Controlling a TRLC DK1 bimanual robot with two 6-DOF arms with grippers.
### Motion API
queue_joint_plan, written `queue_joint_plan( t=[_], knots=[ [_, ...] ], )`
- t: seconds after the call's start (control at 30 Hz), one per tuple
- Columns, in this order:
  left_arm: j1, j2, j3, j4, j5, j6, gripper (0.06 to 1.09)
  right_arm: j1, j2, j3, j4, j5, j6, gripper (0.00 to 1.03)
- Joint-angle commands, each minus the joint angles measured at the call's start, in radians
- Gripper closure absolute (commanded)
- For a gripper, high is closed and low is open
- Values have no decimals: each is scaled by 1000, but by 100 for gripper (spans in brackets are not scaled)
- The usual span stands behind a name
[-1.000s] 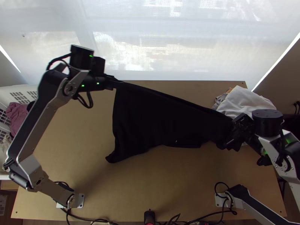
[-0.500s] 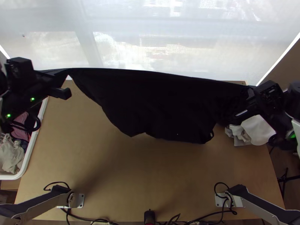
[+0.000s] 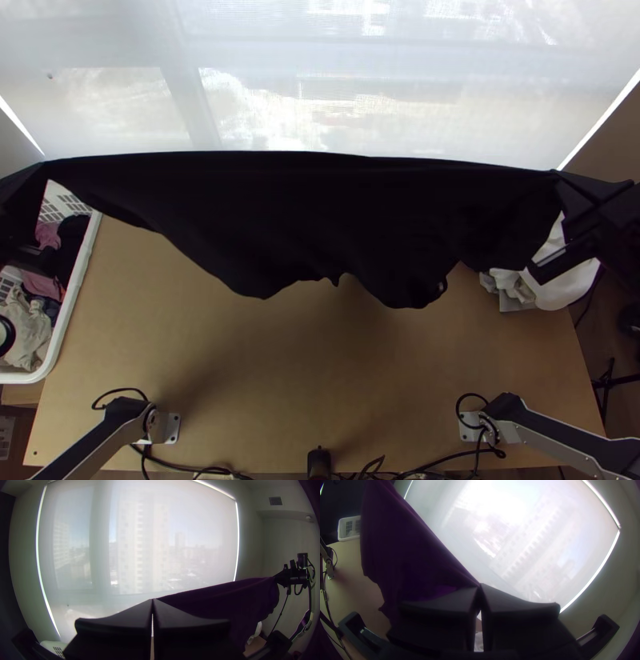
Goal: Fold the t-shirt
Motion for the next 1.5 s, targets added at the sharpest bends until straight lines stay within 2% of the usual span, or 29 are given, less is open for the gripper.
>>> queue_joint_plan(
  t=[0.0, 0.1, 0.2, 0.5, 0.6, 0.73, 0.87, 0.97, 1.13, 1.37, 1.47],
  knots=[
    [103, -89, 17, 10, -9, 22, 105, 55, 51, 199, 23, 1, -68, 100],
    [127, -113, 13, 5, -11, 25, 105, 54, 51, 216, 119, 2, -101, 100],
    [164, -138, 2, 5, -9, 24, 105, 55, 54, 219, 178, 1, -94, 100],
    [176, -182, 16, -18, -11, 28, 105, 166, 64, 199, 115, -5, 26, 100],
    [196, -187, 30, -69, -6, 54, 105, 172, 52, 184, 44, -41, 78, 100],
    [196, -190, -15, -185, 21, 57, 105, 201, -49, -41, 9, -58, 113, 100],
    [196, -202, -96, -187, 29, 34, 105, 204, -140, -247, 44, -84, 135, 100],
    [196, -202, -191, -167, 41, 8, 105, 204, -173, -359, 98, -87, 129, 100],
    [196, -156, -305, -32, 46, -22, 105, 178, -183, -503, 254, -84, 47, 100],
    [187, -41, -309, 89, 41, -29, 105, 146, -153, -557, 372, -88, 9, 100],
    [184, -20, -365, 146, 41, -27, 105, 92, -147, -615, 444, -98, -14, 100]
  ],
)
